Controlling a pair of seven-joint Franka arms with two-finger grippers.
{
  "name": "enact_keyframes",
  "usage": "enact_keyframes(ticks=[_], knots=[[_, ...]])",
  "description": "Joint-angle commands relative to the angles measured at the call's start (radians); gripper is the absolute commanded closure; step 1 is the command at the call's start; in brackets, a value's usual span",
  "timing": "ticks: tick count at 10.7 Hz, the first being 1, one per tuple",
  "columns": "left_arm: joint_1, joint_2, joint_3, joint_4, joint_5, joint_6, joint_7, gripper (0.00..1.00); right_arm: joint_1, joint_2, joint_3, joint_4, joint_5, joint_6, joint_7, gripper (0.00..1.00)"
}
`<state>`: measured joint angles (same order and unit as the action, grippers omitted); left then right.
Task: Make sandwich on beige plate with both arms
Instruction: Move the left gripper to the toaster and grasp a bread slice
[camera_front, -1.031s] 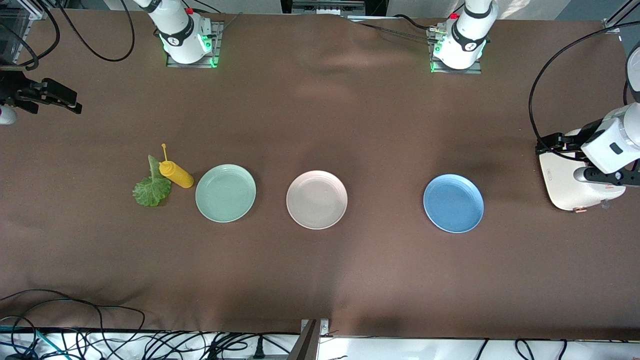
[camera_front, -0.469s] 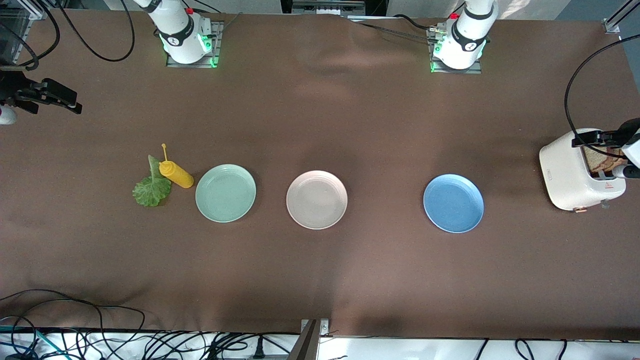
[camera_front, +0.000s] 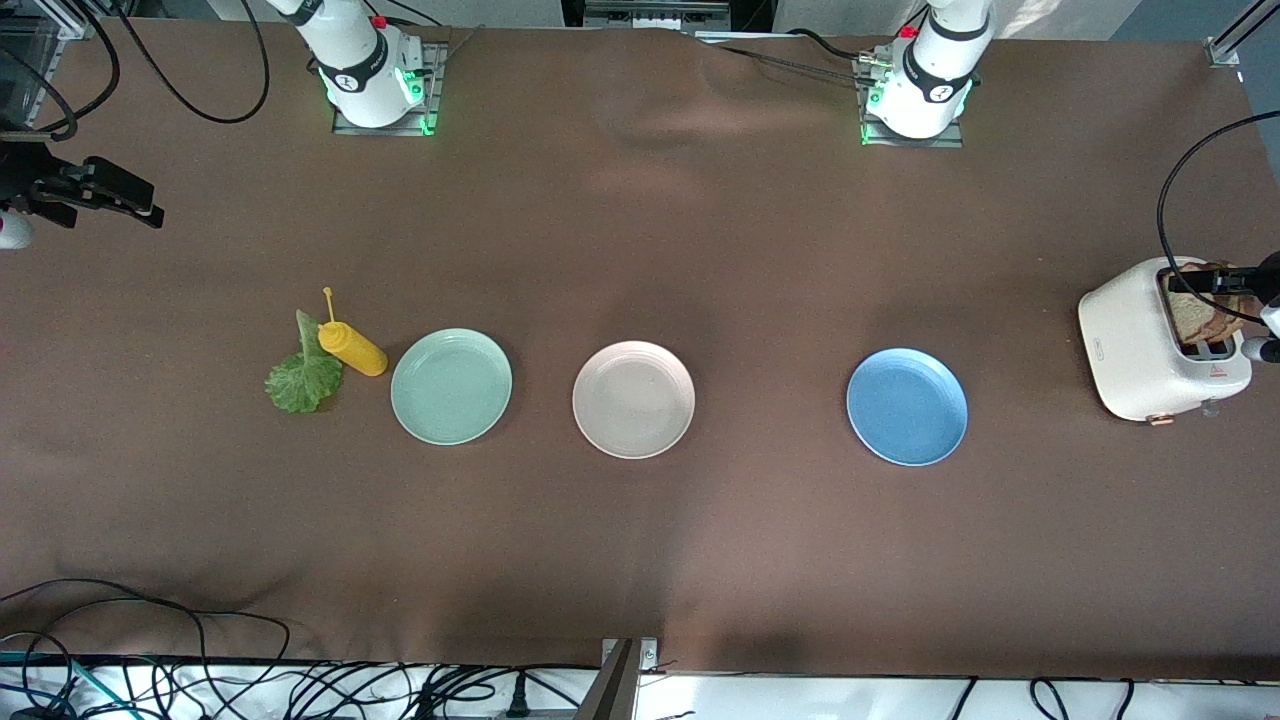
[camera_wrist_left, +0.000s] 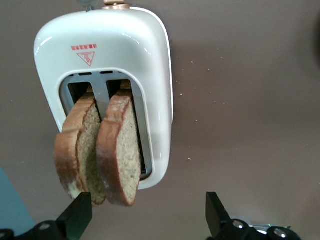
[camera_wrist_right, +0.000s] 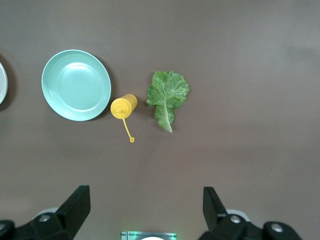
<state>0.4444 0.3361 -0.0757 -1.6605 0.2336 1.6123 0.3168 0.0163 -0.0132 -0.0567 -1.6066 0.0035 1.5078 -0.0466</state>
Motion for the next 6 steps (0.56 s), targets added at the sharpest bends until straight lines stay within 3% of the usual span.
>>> enact_keyframes(ticks=[1,6], knots=[[0.022,0.026,-0.012,0.013,0.038,0.018,0.025,0.0,-0.001,0.007,0.0,0.024,0.013,-0.011,0.002,0.0],[0.02,0.05,-0.012,0.018,0.026,0.032,0.024,0.0,-0.001,0.007,0.0,0.022,0.012,-0.011,0.002,0.0]])
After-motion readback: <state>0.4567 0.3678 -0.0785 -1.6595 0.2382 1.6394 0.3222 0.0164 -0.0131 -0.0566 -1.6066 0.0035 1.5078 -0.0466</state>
